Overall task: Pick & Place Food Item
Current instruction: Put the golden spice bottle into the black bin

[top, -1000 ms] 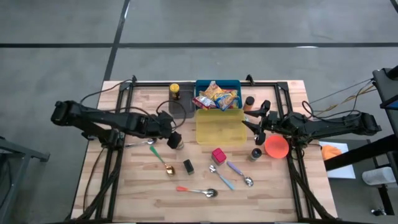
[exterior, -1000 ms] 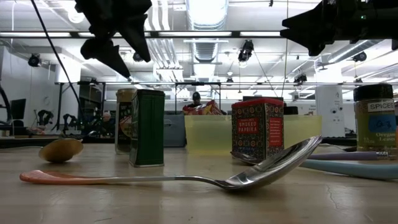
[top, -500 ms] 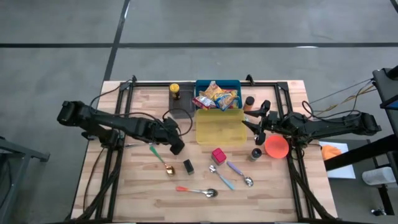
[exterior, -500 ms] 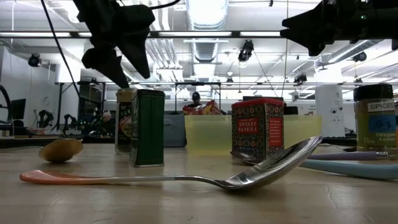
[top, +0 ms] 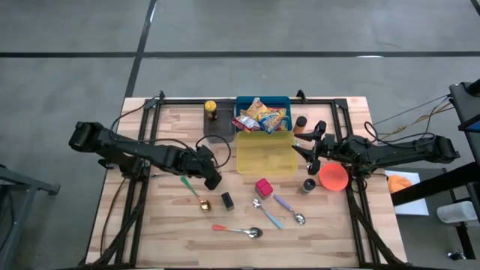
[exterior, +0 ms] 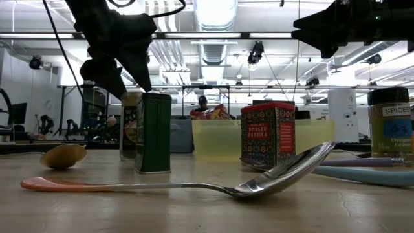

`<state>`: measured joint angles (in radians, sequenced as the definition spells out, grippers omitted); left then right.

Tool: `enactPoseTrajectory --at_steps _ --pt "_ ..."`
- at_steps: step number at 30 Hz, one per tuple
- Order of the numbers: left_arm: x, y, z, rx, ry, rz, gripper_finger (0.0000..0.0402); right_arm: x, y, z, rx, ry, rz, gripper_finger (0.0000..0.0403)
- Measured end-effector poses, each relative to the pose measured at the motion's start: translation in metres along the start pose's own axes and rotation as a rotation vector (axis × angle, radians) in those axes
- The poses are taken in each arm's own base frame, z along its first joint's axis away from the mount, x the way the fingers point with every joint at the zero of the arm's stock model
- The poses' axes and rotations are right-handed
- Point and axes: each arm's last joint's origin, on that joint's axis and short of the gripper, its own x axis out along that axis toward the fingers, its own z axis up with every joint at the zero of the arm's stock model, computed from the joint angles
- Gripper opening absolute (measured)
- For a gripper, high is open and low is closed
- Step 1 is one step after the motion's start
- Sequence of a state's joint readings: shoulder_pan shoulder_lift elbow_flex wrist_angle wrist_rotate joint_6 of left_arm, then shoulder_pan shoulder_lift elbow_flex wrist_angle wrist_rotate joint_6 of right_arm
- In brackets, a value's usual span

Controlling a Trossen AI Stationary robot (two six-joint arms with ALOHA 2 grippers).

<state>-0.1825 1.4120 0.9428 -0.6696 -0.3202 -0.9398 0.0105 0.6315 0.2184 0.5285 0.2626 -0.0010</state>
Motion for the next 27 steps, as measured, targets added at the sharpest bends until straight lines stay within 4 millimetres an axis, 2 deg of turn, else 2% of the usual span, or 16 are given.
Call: enactPoseTrajectory --at_steps 9,18,27 --pt "0.002 -0.002 0.001 0.002 -0.010 -0.013 0.0366 0.000 0.000 0.000 0.000 0.000 0.000 0.0203" --pt "0.019 -0.006 -0.003 0.038 0.021 0.028 0.0366 0.000 0.000 0.000 0.000 0.000 0.000 0.0203" --pt "0.020 -0.007 -0.002 0.062 0.008 0.030 0.0366 0.000 0.000 0.000 0.000 0.000 0.000 0.0203"
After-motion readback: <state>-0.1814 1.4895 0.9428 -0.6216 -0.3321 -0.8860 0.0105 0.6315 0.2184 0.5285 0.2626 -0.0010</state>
